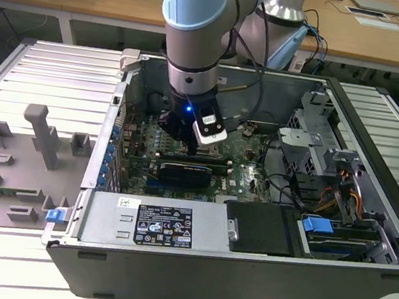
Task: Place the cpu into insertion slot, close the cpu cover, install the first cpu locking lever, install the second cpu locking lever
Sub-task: 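Install the second cpu locking lever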
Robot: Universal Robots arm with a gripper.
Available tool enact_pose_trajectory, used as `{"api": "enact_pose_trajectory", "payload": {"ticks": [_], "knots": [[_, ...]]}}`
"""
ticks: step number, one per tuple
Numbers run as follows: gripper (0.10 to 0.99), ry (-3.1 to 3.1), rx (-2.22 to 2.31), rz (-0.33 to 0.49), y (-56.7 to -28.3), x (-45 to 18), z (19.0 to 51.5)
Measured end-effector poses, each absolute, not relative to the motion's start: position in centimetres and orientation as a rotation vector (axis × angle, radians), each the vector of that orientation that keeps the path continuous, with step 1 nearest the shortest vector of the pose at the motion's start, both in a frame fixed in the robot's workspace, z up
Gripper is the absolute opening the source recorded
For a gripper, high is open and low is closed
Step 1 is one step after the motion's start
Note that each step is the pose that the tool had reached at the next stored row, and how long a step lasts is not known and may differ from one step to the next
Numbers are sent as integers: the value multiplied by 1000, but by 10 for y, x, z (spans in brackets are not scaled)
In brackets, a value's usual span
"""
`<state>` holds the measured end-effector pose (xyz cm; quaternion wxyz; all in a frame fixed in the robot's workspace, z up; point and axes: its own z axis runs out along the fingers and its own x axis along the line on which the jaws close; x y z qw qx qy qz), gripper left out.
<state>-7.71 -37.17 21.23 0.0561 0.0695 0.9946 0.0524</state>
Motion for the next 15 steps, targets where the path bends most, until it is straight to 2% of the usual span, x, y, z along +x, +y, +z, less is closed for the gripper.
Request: {"api": "enact_pose_trajectory", "payload": {"ticks": [7,15], "knots": [[106,3016,214,210,-385,-85,212],[106,3007,221,350,-395,-97,208]]}}
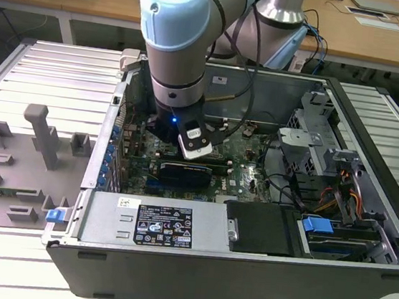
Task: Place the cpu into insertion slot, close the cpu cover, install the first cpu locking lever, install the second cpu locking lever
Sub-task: 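Install the second cpu locking lever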
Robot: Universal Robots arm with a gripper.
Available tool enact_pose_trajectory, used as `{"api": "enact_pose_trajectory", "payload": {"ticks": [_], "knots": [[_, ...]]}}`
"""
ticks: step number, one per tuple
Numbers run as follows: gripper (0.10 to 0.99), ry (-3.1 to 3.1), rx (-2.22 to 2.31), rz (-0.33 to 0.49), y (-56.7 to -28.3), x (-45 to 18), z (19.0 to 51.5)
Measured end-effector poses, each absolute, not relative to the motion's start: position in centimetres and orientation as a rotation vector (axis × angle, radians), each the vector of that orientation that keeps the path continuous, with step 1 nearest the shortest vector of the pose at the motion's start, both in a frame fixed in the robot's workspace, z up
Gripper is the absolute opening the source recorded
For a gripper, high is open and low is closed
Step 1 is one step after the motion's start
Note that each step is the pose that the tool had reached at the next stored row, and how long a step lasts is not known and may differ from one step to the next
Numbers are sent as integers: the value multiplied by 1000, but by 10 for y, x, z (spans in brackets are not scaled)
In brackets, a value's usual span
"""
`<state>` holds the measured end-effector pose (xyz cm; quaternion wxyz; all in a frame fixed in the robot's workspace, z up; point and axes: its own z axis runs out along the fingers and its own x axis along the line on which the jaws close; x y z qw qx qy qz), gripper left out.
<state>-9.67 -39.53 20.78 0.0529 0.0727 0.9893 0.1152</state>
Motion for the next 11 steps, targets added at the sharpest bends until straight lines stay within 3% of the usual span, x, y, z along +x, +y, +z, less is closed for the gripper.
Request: {"api": "enact_pose_trajectory", "payload": {"ticks": [11], "knots": [[106,3002,224,417,-396,-99,197]]}}
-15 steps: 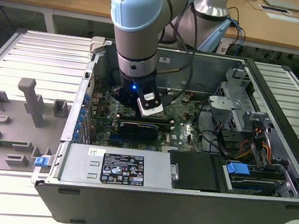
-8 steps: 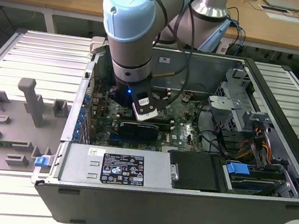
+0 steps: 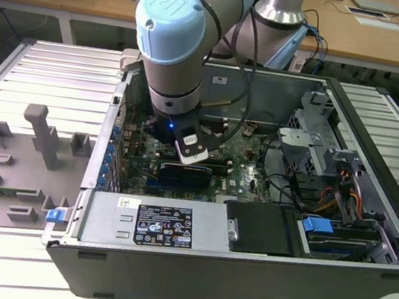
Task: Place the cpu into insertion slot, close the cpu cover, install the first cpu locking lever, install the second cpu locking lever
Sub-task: 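Install the second cpu locking lever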
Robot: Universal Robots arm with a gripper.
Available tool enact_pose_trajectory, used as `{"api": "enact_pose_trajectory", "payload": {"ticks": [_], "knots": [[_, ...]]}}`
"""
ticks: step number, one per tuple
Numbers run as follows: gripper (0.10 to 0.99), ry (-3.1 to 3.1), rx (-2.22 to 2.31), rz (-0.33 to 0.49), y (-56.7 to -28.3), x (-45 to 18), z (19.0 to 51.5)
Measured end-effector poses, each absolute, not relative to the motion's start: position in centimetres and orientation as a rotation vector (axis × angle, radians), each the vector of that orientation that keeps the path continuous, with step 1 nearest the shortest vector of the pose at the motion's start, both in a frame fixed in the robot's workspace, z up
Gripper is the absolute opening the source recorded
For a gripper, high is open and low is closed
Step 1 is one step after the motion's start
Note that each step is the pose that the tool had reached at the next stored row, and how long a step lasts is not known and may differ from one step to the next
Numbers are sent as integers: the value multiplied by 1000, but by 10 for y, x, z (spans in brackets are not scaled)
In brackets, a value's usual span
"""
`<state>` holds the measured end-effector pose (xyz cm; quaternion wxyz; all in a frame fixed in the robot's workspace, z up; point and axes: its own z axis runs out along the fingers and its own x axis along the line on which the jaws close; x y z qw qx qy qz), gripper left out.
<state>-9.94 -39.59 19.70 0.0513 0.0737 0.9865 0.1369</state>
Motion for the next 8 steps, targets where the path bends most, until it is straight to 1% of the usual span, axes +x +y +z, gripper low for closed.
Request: {"api": "enact_pose_trajectory", "payload": {"ticks": [8], "knots": [[106,3002,224,416,-392,-101,196]]}}
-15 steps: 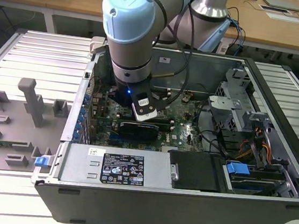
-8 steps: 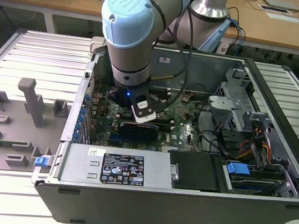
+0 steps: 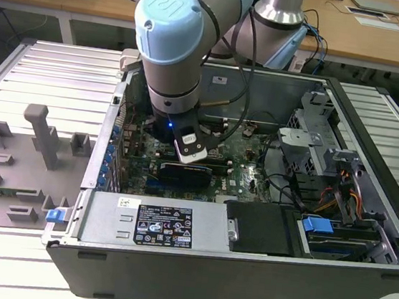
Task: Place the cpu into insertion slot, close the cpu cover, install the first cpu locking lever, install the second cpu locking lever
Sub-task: 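Install the second cpu locking lever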
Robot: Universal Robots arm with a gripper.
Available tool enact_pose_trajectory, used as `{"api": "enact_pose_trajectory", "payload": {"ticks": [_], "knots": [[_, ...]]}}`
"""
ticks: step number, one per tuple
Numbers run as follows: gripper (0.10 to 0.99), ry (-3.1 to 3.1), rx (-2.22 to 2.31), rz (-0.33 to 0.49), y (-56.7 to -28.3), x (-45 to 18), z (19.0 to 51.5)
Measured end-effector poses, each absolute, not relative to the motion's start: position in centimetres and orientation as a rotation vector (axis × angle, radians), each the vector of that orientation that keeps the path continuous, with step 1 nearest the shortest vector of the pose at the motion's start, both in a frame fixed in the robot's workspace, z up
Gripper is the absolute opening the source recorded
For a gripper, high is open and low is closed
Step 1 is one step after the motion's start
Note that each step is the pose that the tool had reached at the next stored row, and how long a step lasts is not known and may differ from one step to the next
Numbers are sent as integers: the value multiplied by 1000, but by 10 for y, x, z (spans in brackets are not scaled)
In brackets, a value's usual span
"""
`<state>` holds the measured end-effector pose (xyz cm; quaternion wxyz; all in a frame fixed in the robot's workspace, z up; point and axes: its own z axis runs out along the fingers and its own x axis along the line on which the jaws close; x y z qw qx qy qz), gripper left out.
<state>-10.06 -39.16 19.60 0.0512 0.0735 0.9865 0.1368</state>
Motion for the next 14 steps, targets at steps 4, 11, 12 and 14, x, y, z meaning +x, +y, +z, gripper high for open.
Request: {"api": "enact_pose_trajectory", "payload": {"ticks": [4,11,12,14], "knots": [[106,3002,224,416,-391,-101,202],[106,3011,221,326,-391,-93,221],[106,3012,221,326,-391,-85,221],[106,3013,222,326,-391,-75,221]]}}
